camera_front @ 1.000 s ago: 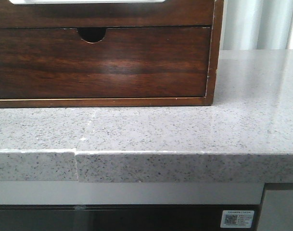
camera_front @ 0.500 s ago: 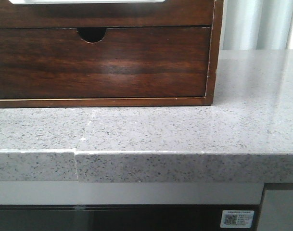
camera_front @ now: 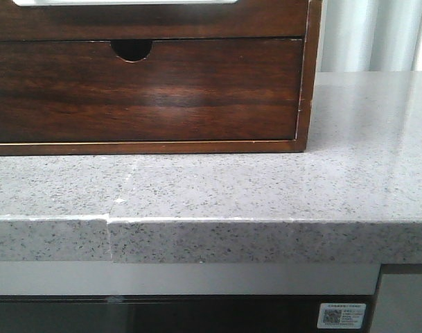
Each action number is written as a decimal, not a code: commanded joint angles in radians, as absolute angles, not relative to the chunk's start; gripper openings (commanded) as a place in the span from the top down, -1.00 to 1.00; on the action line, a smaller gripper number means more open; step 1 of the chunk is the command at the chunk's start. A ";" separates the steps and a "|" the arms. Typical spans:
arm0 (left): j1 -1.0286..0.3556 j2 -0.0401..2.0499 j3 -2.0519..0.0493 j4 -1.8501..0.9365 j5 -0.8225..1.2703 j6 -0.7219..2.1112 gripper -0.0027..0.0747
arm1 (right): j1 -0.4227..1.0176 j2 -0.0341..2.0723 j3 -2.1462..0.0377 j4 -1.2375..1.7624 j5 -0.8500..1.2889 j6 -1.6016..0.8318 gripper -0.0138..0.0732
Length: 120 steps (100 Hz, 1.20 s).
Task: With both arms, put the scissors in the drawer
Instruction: 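Hook the left gripper around the white drawer handle, then pull the drawer open toward the robot with the left gripper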
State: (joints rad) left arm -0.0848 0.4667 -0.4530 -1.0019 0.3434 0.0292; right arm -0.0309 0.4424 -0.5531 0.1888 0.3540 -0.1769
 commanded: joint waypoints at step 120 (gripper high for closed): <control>-0.093 1.238 -0.761 -1.868 0.873 0.873 0.12 | -0.036 0.455 -0.588 0.193 0.274 -0.184 -0.38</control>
